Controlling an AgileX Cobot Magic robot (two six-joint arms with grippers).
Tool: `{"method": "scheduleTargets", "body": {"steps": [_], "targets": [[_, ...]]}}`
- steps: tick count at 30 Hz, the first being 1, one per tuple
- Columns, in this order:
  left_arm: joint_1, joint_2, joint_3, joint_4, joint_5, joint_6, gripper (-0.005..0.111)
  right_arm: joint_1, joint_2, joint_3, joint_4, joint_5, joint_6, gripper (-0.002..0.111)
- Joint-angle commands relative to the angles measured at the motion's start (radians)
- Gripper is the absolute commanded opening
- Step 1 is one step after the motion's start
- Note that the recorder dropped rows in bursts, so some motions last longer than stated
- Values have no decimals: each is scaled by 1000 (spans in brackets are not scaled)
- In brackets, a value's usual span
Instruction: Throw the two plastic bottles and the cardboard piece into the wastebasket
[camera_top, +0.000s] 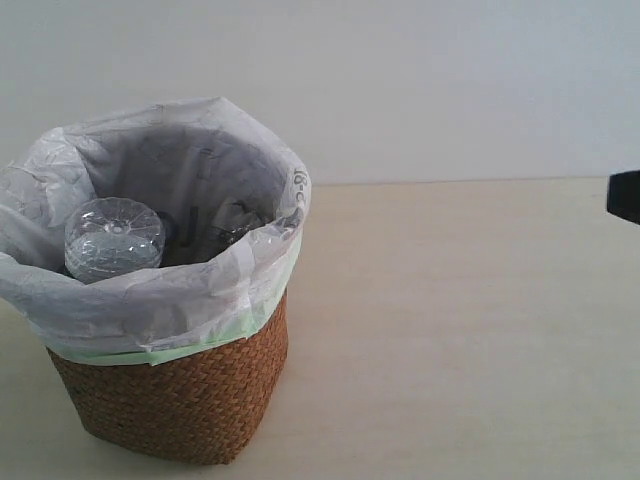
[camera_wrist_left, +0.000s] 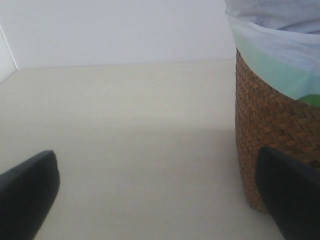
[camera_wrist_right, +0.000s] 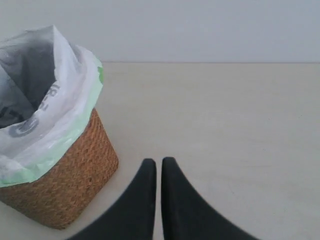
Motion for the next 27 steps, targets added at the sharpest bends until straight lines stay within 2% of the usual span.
{"method": "scheduleTargets", "body": {"steps": [1, 7, 10, 23, 27], "targets": [[-6, -3, -4, -2, -8, -9, 108, 0, -169, 49, 1, 98, 9, 0], [-6, -3, -4, -2, -8, -9, 108, 0, -333, 49, -1, 316, 13, 0], [-6, -3, -4, -2, -8, -9, 108, 0, -388, 49, -1, 365, 13, 0], [-6, -3, -4, -2, -8, -9, 108, 0, -439, 51, -10, 347, 2, 0], [-6, -3, -4, -2, -8, -9, 108, 0, -439, 158, -9, 146, 4, 0]]}}
